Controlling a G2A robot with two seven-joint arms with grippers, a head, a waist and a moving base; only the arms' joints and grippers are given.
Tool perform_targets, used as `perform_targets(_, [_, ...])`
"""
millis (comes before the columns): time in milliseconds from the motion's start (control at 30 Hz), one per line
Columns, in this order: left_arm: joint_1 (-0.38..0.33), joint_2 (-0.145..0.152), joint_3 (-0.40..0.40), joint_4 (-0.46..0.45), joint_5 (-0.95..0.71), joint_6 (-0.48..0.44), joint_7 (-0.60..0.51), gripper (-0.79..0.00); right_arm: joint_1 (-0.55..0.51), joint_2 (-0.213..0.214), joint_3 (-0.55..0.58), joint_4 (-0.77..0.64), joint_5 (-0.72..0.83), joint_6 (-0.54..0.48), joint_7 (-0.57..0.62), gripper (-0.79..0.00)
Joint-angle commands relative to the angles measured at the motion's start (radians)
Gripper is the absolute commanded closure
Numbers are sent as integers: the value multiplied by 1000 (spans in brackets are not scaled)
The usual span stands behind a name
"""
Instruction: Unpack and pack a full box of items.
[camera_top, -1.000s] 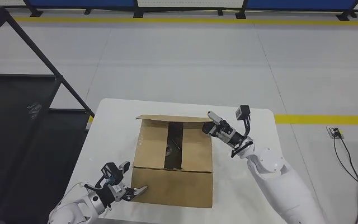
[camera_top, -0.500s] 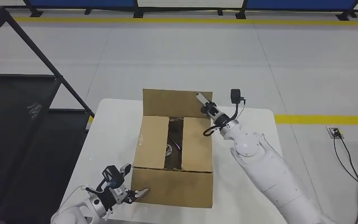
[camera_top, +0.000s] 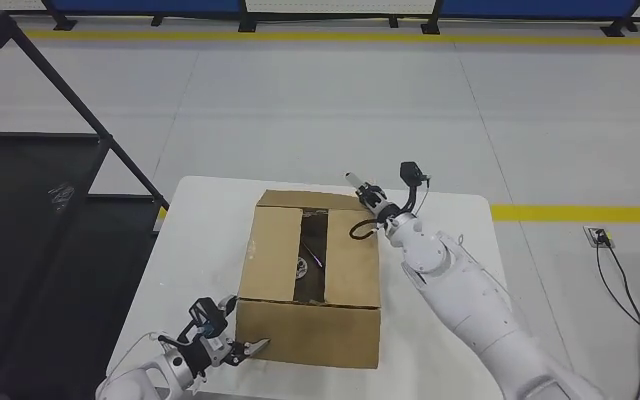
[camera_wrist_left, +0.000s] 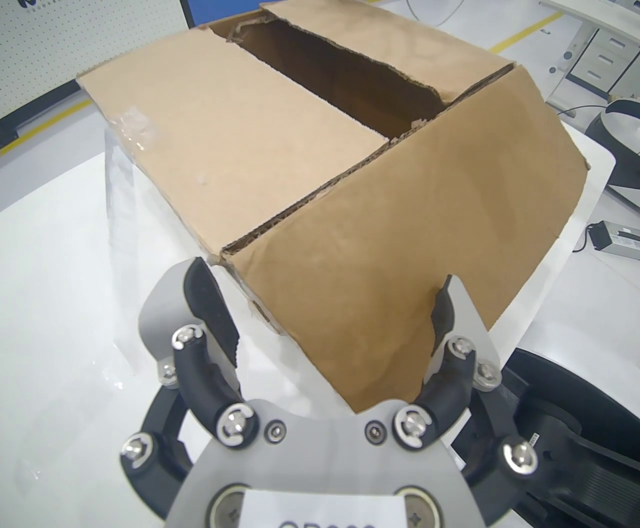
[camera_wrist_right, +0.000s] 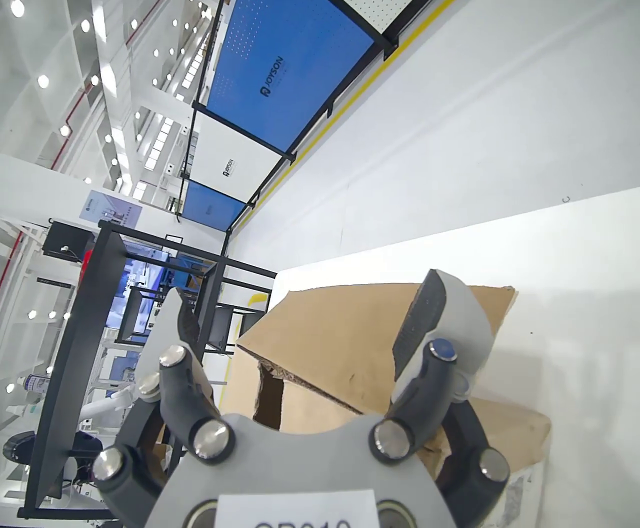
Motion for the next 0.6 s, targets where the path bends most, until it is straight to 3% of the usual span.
perform_targets(0, [1, 1, -2, 3, -2, 0, 6, -785, 4, -5, 7, 14, 10, -17, 0, -785])
perform_targets(133, [15, 3, -25, -10, -21, 11, 42, -785, -7, -6, 39, -7, 49, -105, 39, -785])
perform_targets(300, [45, 9, -102, -34, -114, -8, 103, -785, -65, 15, 87, -146, 96, -180, 231, -785])
perform_targets(400, [59, 12, -156, -33, -161, 14, 116, -785, -115, 34, 112, -255, 95, -156, 354, -785])
perform_targets(567, [56, 14, -219, 10, -253, 52, 113, -785, -199, 52, 106, -420, 15, -22, 459, -785])
